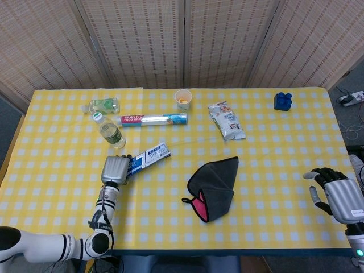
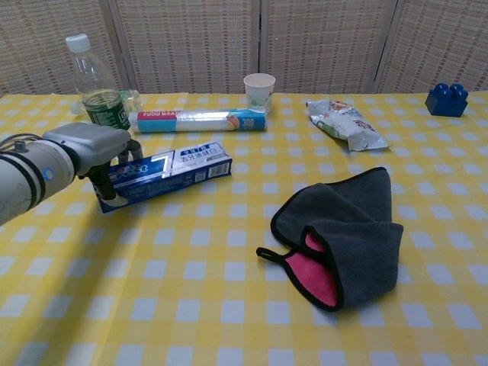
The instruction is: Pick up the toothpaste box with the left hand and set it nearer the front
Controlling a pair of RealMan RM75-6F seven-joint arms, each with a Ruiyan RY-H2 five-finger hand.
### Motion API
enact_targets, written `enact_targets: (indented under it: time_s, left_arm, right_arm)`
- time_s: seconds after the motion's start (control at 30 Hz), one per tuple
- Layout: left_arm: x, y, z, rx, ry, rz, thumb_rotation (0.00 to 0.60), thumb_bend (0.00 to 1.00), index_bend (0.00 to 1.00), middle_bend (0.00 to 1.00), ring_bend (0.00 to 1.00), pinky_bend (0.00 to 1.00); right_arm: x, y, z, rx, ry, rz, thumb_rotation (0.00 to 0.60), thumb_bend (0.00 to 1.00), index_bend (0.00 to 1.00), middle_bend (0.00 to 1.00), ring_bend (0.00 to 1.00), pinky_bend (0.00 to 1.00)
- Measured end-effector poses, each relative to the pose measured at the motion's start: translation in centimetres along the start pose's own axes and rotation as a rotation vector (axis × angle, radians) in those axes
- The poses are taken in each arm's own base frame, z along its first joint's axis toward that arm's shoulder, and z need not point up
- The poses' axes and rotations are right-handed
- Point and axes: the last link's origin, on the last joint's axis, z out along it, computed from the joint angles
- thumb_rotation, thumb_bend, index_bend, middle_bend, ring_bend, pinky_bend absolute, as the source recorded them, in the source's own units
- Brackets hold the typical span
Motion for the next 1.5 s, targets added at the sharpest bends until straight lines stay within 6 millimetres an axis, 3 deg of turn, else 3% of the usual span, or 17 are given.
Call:
enact_targets:
  time_s: [0.33,0.67,1.0,1.5]
  left_arm:
    - [1.6,-5.8,-2.3,0.019,0.150,0.177,0.600,0.26,0.36,0.40,0.45,0.60]
    - [4.0,-11.5,-6.5,-0.031,0.332,0.339,0.600,0.26,0.36,0.40,0.44,0.60]
    - [6.0,-13.0,-11.4,-0.142,0.462,0.396,0.600,0.26,0.35,0.40,0.43,0.60]
    - [8.3,-15.0,-16.5,-0.078,0.531,0.479,0.600,0.26,0.35,0.40,0.42,0.60]
  right_arm:
    - [-0.1,-0.4,0.3,0.015,-0.005,-0.003,0.600,0.50,0.39,0.39,0.31,0.42]
    - [-0.2,-0.6,0.4,0.019,-0.012,-0.003,0.600,0.51,0.39,0.39,0.31,0.42]
    - [-0.3,-1.0,0.6,0.029,-0.015,-0.006,0.600,0.51,0.39,0.39,0.31,0.42]
    - [-0.4,-1.6,0.7,0.046,-0.024,-0.011,0.600,0.51,0.39,0.39,0.31,0.42]
